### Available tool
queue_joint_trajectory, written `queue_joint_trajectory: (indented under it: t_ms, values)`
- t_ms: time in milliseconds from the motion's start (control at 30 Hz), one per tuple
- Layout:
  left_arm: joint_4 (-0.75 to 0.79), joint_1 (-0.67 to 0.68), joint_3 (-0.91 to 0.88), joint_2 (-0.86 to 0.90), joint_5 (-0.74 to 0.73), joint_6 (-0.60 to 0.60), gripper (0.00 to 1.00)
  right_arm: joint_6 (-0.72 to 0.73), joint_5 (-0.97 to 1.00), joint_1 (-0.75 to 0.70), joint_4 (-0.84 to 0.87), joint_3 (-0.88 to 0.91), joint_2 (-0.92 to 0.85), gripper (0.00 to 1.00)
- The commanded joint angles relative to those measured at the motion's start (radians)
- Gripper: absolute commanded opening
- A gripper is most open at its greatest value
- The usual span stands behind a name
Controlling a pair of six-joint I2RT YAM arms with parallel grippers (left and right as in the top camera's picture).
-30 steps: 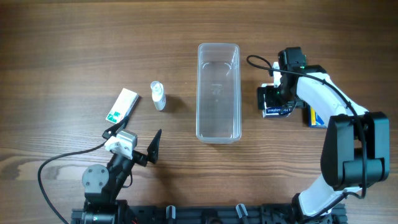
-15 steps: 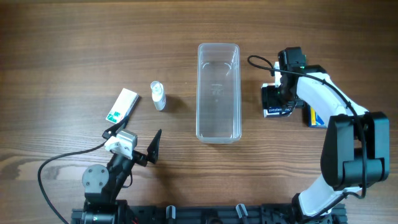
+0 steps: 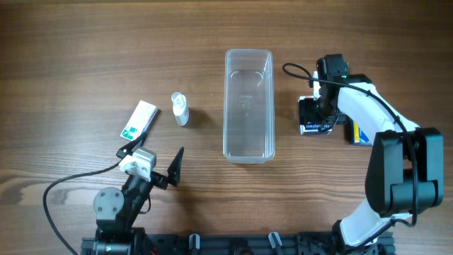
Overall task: Pack container
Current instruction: 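Lower the right gripper and grasp the white Hansaplast box, then carry the Hansaplast box left over the clear container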
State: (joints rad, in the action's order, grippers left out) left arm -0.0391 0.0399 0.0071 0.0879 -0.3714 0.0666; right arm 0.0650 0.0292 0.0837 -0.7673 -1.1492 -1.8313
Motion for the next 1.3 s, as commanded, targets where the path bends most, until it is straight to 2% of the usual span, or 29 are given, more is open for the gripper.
queue_joint_trajectory:
  t_ms: [0,167,233,433,700,1067,1267]
  values:
    - [-0.006,-0.006,-0.002,0.0,0.006,0.008,1.0,0.026,-0.09,0.002,-0.006,-0.024,0.127,0.74]
    - [-0.006,-0.006,-0.002,0.0,0.006,0.008,1.0,0.09,-0.225,0.003,-0.04,-0.025,0.308,0.7]
    - [-0.006,-0.006,-0.002,0.0,0.006,0.008,1.0,0.132,-0.315,0.02,-0.059,-0.025,0.463,0.69]
    - [-0.006,-0.006,-0.002,0.0,0.006,0.008,1.0,0.198,-0.36,0.141,-0.052,-0.025,0.581,0.69]
    - [-0.006,-0.006,-0.002,0.0,0.006,0.008,1.0,0.333,-0.162,0.359,0.095,-0.025,0.507,0.69]
    - [-0.006,-0.006,-0.002,0.0,0.006,0.008,1.0,0.354,-0.044,0.38,0.2,-0.025,0.226,0.7]
    - [-0.006,-0.006,-0.002,0.0,0.006,0.008,1.0,0.357,-0.048,0.409,0.246,-0.025,0.195,0.7]
